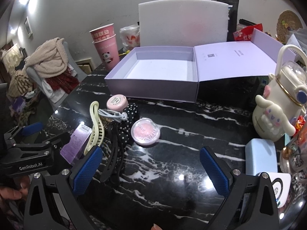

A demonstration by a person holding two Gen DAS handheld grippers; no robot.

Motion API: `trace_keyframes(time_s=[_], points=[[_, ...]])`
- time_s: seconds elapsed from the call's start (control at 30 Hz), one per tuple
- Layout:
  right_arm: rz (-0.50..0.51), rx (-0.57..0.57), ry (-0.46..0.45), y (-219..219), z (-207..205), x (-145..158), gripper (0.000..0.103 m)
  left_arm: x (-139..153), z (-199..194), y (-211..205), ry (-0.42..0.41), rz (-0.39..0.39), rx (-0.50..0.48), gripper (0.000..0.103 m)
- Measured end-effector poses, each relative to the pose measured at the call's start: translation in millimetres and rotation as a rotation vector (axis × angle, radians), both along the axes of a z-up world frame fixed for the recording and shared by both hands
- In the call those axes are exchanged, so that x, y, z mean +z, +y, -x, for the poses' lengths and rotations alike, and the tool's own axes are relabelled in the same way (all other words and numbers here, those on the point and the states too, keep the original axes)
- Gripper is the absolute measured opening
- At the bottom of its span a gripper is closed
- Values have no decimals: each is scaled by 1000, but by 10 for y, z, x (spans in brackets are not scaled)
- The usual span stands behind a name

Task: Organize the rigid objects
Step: 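Move left gripper to purple lens box while right gripper approaches black claw clip, then close left gripper on purple lens box while right gripper grasps black claw clip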

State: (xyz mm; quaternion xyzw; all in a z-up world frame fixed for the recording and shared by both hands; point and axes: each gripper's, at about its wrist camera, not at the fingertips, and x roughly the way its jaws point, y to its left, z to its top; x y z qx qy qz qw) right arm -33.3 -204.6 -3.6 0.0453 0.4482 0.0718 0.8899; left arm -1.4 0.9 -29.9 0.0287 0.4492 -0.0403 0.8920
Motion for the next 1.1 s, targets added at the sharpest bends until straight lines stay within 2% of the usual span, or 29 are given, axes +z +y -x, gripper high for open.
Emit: trace_keyframes(time_s=[0.43,0.67,0.8,0.9,0.97,1.1], points=[[-32,64,23,199,-106,-271,100,-321,-147,125,92,13,4,103],[-31,131,80,373,-238,-443,85,-435,-219,151,123,16,-1,103],[-25,164,89,439,-288,-510,82,-466,-250,143,131,28,-15,102],[-4,179,109,485,-343,-554,71,-485,-269,129,137,27,-33,97],[8,178,113,511,-360,-563,54,-499,-277,128,142,25,-38,90],[15,188,124,523,-390,-591,53,-529,-294,121,158,24,-51,88]])
